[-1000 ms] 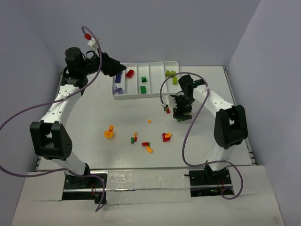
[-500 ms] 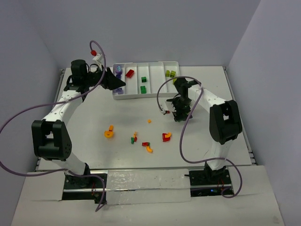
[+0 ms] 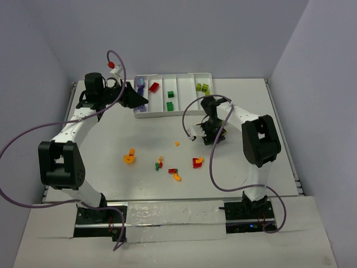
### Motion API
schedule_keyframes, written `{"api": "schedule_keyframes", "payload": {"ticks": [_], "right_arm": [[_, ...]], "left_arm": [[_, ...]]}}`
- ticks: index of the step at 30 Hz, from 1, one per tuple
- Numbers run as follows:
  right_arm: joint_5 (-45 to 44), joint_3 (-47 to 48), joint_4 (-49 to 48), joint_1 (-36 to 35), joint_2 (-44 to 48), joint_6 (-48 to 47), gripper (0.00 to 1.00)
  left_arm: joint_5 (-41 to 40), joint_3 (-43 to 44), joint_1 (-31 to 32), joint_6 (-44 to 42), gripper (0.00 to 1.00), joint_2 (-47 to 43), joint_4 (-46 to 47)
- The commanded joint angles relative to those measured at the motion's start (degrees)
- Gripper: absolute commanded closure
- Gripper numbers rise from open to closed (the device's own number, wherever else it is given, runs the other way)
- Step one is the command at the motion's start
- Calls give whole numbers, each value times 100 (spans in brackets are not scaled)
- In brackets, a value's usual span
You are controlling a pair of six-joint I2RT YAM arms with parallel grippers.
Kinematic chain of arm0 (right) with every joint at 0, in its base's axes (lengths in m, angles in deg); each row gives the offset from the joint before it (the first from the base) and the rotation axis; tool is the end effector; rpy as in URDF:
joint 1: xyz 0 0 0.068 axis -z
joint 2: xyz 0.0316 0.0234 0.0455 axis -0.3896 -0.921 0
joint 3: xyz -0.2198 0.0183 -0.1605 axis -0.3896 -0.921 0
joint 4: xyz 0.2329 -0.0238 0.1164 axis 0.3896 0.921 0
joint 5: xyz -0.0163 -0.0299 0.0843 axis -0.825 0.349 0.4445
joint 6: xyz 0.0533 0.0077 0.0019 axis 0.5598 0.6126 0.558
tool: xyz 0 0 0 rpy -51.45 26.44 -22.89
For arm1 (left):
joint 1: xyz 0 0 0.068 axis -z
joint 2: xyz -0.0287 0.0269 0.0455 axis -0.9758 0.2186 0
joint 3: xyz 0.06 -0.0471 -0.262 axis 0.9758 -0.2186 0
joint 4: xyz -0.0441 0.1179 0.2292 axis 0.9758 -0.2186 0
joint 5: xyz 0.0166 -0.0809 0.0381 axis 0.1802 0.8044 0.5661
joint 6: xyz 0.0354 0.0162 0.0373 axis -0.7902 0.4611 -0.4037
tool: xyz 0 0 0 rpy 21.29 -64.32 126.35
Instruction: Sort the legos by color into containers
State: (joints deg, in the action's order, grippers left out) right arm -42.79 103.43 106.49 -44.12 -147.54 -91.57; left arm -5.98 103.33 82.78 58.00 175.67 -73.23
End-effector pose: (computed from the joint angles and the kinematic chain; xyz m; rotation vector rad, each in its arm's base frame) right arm 0.3320 0.1345 0.1801 -2.5075 1.6619 0.1411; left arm 0.3672 -0.0639 0.3123 0.4765 1.8862 -1.1665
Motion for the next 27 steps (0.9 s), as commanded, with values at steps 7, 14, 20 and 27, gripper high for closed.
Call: {"api": "schedule_keyframes", "payload": {"ticks": [7,14,20,27], "right_arm": [[-278,66,-238,-79,-15,-22,53],[221,360,-55,-79,322,552,71],[1718,1995,790,-40,381,2083,99],[3705,3102,599,288,293,4808,100]], "left_arm": [[40,12,-84,-196,23,60,47],[-121,-248,-93,-75,27,-97,240],[72,-420,-100,158,25,-259,442],[926,-1141,-79,1352,22,-477,2032]]}}
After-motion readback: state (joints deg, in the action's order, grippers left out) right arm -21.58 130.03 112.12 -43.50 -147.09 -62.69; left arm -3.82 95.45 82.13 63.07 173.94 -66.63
